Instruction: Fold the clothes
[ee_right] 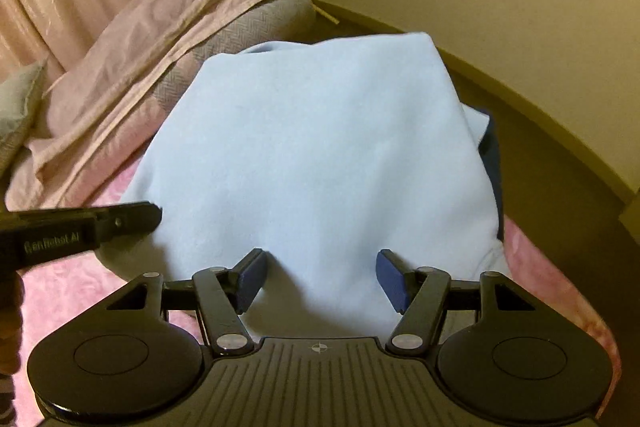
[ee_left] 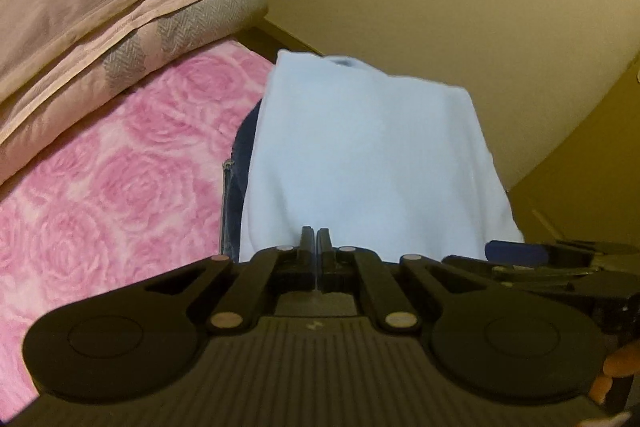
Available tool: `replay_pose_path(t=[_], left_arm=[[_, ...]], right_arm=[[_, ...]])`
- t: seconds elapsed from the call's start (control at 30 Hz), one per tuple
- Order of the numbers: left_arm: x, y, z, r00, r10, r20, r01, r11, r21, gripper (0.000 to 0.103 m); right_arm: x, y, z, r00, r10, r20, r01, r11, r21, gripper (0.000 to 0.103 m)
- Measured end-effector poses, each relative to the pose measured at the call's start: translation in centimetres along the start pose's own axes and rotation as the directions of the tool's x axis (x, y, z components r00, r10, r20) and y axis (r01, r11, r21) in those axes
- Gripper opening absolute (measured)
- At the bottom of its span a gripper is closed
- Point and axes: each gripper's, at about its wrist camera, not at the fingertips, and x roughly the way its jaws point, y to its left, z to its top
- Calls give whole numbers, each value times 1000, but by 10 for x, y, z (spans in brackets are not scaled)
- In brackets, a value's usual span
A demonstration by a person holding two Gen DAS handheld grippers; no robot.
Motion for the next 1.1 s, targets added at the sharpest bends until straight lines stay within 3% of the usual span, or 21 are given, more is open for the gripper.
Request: replay_pose_path(t=[0.13, 0.27, 0.4, 0.57, 0.63, 0.67, 0.7, 0.83, 0.97, 1.1], left_arm=[[-20, -12, 3, 998, 65, -14, -65, 998, 27, 2], [-54, -25, -7, 988, 152, -22, -151, 988, 34, 3], [-97, -37, -25, 983, 182, -21, -181, 983, 36, 13], [-163, -49, -51, 982, 186, 25, -187, 982, 33, 17], [-189, -55, -61, 983, 178, 48, -180, 983, 43, 20], [-203, -58, -67, 982, 178, 60, -181, 982, 50, 22], [-216, -61, -73, 981, 181, 73, -185, 981, 58, 24], [-259, -72, -97, 975, 193, 107, -202, 976, 84, 28], [-293, -80, -122, 973, 192, 125, -206, 973, 108, 32], [-320, -83, -148, 973, 188, 132, -205, 971, 124, 34]], right_arm=[[-17, 1, 1, 1000, -17, -25, 18, 1000, 24, 63], [-43, 2, -21, 998, -36, -51, 39, 997, 63, 63], [-77, 10, -46, 997, -60, -51, 65, 993, 103, 64], [-129, 27, -70, 997, -83, -6, 83, 993, 89, 64], [-150, 36, -77, 994, -102, 30, 100, 992, 80, 71], [-161, 40, -81, 992, -112, 51, 107, 991, 79, 83], [-172, 44, -85, 990, -119, 75, 113, 991, 78, 88], [-214, 61, -107, 983, -119, 140, 107, 990, 88, 89], [-248, 77, -135, 978, -130, 161, 112, 987, 113, 96], [-273, 91, -163, 975, -140, 171, 120, 986, 120, 97]])
